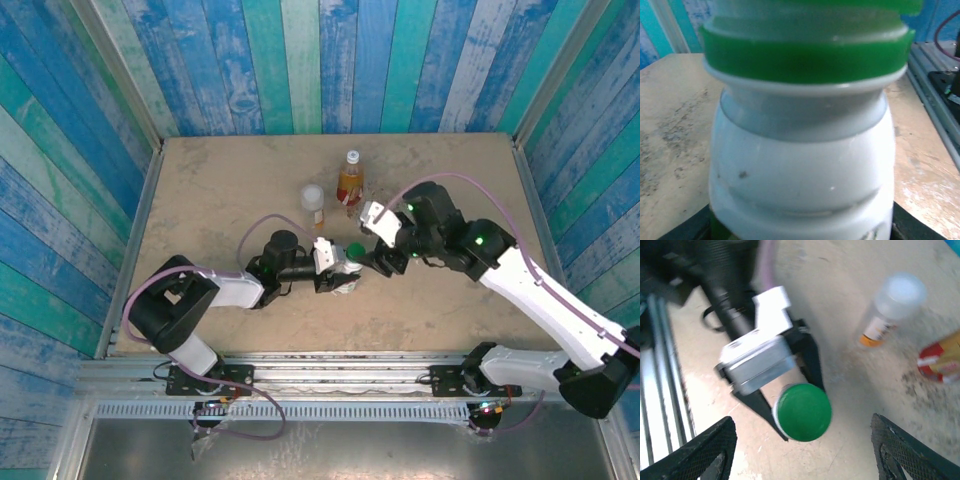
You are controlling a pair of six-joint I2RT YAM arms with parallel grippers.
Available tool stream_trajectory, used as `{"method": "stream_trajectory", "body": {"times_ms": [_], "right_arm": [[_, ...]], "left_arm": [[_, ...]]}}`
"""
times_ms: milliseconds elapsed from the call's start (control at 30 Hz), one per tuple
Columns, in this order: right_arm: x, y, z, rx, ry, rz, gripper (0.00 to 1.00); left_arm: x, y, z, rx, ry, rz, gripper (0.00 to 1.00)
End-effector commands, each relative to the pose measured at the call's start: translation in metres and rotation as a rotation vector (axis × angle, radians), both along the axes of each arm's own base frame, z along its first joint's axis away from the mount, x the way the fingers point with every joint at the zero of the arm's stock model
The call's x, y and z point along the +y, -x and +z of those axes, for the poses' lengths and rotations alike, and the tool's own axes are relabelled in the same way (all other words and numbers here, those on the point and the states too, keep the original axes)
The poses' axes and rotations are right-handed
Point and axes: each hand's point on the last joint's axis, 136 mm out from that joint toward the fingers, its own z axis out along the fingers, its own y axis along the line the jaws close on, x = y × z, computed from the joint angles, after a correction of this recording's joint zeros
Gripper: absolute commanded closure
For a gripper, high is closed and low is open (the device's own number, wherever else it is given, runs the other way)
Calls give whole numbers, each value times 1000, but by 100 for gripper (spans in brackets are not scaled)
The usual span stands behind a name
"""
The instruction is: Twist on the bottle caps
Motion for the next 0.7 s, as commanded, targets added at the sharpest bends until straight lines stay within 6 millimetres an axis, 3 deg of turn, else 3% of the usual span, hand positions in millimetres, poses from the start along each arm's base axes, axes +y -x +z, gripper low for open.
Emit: {"method": "stream_trajectory", "body": {"times_ms": [0, 167, 667], "right_arm": [[6, 29, -5, -71, 6, 264, 28], [4, 26, -8, -65, 51, 290, 30], [17, 15, -25, 42, 88, 304, 50]], "left_arm": [[-3, 18, 29, -51, 50, -115, 44], [-4, 30, 38, -45, 70, -184, 44], [-3, 31, 40, -51, 64, -185, 44]]}}
